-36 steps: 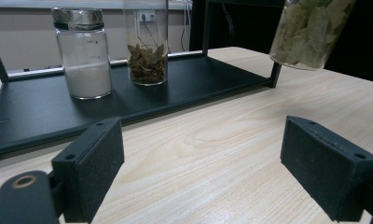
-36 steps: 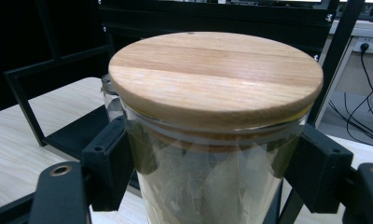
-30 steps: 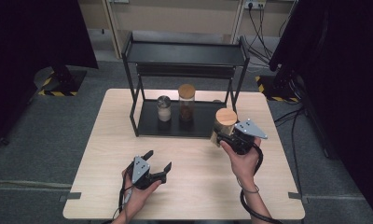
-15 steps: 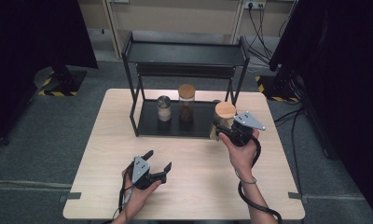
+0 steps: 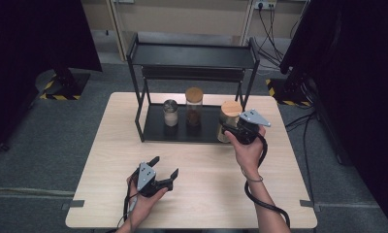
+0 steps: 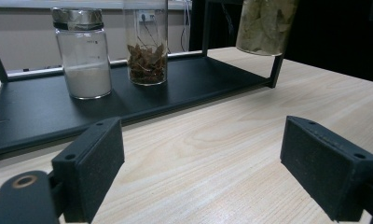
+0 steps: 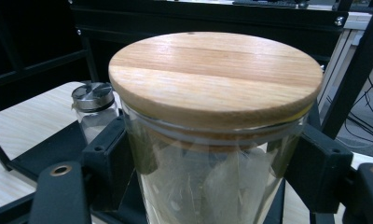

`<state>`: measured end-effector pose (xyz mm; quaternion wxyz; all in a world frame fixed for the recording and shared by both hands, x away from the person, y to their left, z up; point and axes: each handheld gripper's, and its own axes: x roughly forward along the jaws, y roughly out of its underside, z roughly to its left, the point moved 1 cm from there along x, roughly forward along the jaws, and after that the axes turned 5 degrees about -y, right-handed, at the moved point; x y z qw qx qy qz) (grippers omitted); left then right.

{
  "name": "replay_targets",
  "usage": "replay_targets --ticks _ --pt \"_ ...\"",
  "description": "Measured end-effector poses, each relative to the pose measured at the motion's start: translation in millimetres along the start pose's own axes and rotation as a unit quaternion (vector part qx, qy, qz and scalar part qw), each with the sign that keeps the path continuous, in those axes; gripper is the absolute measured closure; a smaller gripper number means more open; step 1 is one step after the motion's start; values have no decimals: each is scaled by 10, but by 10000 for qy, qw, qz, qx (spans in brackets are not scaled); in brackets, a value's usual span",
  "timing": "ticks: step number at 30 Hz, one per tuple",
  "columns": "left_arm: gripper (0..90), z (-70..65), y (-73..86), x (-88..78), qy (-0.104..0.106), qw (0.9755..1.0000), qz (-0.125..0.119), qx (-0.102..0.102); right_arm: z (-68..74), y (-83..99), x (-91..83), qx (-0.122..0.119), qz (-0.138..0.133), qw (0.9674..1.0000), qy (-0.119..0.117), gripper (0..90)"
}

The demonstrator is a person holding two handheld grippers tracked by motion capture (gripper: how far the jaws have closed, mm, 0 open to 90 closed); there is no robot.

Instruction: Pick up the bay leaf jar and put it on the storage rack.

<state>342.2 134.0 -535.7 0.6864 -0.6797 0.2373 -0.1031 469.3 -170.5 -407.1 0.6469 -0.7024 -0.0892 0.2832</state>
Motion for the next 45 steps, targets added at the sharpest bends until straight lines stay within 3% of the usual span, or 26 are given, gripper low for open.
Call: replay_targets --ticks 45 --pt "131 6 -1 0 18 10000 8 -22 -124 -215 523 28 177 9997 166 253"
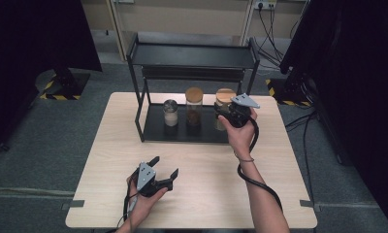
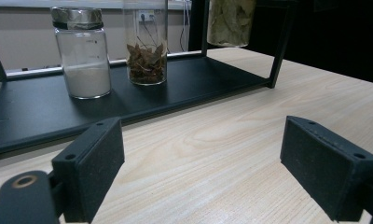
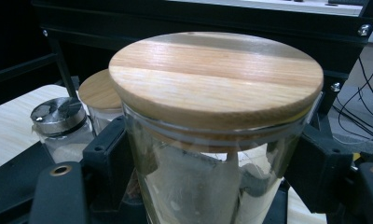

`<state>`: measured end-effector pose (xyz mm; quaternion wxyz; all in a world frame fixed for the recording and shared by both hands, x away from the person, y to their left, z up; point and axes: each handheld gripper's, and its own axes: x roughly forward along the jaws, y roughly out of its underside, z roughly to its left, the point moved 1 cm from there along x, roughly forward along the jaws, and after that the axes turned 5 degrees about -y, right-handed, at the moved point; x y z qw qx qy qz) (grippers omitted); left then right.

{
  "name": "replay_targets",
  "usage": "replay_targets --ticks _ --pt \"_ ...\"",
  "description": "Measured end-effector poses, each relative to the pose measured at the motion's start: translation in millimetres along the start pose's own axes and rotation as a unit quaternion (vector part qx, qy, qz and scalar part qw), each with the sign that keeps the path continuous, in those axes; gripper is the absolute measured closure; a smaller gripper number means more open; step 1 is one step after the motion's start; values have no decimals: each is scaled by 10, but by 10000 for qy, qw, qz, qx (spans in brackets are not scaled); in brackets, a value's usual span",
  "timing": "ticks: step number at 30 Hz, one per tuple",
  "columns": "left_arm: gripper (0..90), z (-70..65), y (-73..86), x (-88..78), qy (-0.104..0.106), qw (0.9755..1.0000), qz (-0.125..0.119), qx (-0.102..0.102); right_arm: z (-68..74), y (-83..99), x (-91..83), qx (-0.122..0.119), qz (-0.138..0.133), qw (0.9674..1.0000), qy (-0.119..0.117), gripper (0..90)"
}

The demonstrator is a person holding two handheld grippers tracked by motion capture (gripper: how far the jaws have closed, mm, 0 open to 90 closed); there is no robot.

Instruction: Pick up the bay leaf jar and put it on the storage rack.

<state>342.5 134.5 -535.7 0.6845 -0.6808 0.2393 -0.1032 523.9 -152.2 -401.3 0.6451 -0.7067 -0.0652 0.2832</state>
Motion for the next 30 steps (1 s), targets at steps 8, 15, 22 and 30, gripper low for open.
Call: replay_targets --ticks 8,15,22,30 --pt "131 0 0 1 1 10000 -6 -18 -20 -13 66 34 8 10000 34 253" --pt "132 2 0 -2 5 10000 -2 -8 -44 -12 138 51 49 9999 78 253" --pt "132 2 1 -3 7 10000 -6 -5 -64 -14 199 74 77 9999 111 253" --pt "132 2 1 -2 10 10000 -6 -6 -101 -16 265 96 104 9998 172 253"
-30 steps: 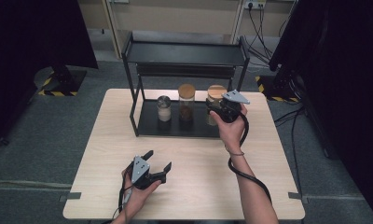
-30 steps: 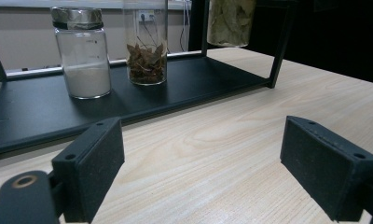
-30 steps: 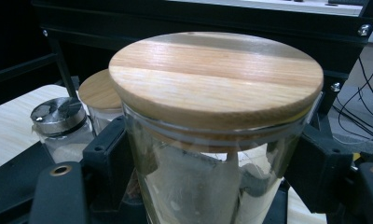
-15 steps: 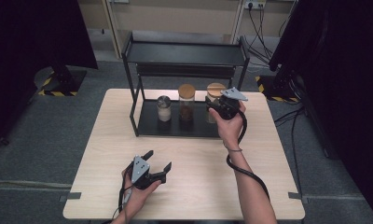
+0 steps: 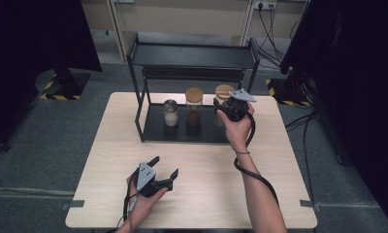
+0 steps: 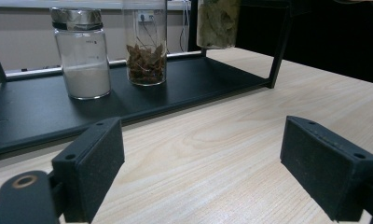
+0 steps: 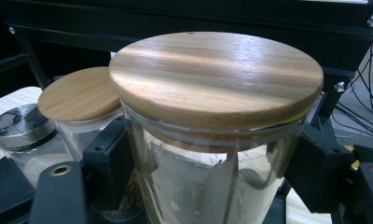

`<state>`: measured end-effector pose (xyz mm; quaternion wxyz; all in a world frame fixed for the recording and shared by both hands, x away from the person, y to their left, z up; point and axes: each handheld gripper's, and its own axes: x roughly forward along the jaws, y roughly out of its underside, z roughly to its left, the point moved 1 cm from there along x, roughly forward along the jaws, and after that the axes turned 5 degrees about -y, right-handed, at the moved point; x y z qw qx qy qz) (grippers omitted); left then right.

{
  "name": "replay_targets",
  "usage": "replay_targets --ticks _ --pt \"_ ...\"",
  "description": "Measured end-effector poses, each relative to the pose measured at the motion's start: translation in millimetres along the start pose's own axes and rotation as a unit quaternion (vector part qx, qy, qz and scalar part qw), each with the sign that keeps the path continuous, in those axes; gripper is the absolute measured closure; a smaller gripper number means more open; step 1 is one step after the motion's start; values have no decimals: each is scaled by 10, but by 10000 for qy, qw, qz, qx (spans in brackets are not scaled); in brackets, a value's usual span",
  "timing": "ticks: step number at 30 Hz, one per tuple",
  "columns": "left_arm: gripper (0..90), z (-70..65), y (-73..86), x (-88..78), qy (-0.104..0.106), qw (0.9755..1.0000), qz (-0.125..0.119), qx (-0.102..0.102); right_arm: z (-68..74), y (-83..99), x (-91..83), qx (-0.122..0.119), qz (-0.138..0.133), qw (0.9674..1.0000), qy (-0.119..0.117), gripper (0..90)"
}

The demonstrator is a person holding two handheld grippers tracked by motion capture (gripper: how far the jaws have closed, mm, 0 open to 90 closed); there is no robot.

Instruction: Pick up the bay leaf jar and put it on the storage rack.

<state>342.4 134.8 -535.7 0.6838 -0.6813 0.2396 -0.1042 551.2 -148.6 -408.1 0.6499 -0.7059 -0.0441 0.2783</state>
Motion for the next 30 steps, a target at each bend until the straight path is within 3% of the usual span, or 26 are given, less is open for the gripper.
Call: replay_targets --ticks 30 --pt "132 3 0 -1 8 10000 -3 -9 -48 35 292 63 164 9998 130 253"
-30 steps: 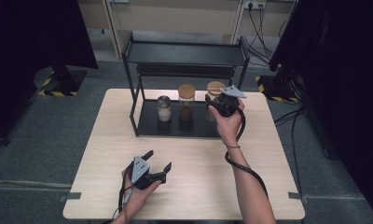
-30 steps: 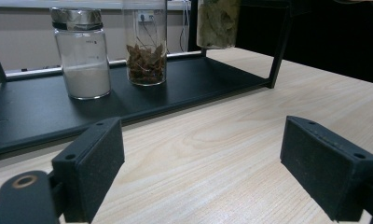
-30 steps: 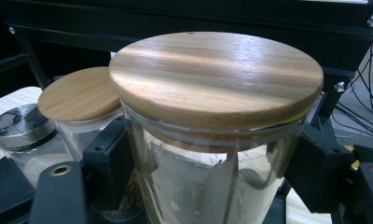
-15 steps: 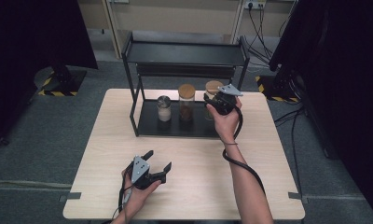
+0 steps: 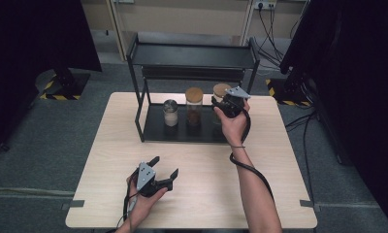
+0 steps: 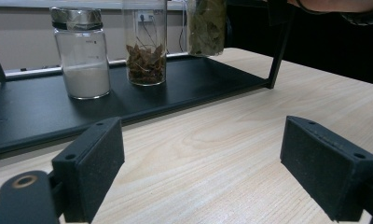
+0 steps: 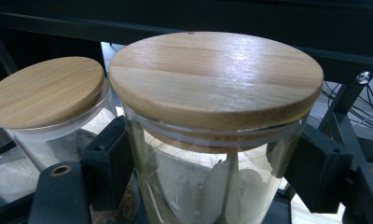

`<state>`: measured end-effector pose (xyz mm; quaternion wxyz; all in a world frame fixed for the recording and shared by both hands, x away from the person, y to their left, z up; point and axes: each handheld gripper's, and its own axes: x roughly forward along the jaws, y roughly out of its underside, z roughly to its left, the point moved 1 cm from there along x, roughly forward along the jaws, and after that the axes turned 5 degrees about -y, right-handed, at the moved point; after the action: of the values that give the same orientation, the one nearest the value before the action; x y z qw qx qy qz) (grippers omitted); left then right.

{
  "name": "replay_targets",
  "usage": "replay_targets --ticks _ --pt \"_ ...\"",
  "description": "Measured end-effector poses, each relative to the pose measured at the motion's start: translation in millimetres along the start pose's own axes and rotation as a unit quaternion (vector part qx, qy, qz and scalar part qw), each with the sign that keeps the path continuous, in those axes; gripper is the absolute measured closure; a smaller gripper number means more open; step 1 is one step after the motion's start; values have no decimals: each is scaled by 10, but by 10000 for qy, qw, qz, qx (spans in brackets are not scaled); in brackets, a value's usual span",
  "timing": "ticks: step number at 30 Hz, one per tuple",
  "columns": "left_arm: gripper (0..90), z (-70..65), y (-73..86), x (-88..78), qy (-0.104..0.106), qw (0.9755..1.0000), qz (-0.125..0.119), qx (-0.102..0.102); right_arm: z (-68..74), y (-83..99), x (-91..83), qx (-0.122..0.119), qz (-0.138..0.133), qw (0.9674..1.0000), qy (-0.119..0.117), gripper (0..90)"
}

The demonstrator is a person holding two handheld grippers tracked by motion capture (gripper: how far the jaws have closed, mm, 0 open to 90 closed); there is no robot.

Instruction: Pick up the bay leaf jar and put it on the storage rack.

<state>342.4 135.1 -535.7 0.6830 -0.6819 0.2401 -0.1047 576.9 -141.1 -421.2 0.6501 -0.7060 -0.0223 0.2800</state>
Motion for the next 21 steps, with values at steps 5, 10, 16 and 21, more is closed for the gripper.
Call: replay_targets --ticks 5,10,16,21 --pt "132 1 0 0 1 10000 1 -4 -26 19 45 26 43 10000 35 253" --pt "132 1 0 0 3 10000 0 -2 -39 36 81 48 72 9999 55 253" --pt "132 1 0 0 0 10000 -5 -9 -42 59 123 84 111 9999 62 253" --pt "132 0 0 0 0 10000 0 -1 -49 78 154 98 134 9998 72 253"
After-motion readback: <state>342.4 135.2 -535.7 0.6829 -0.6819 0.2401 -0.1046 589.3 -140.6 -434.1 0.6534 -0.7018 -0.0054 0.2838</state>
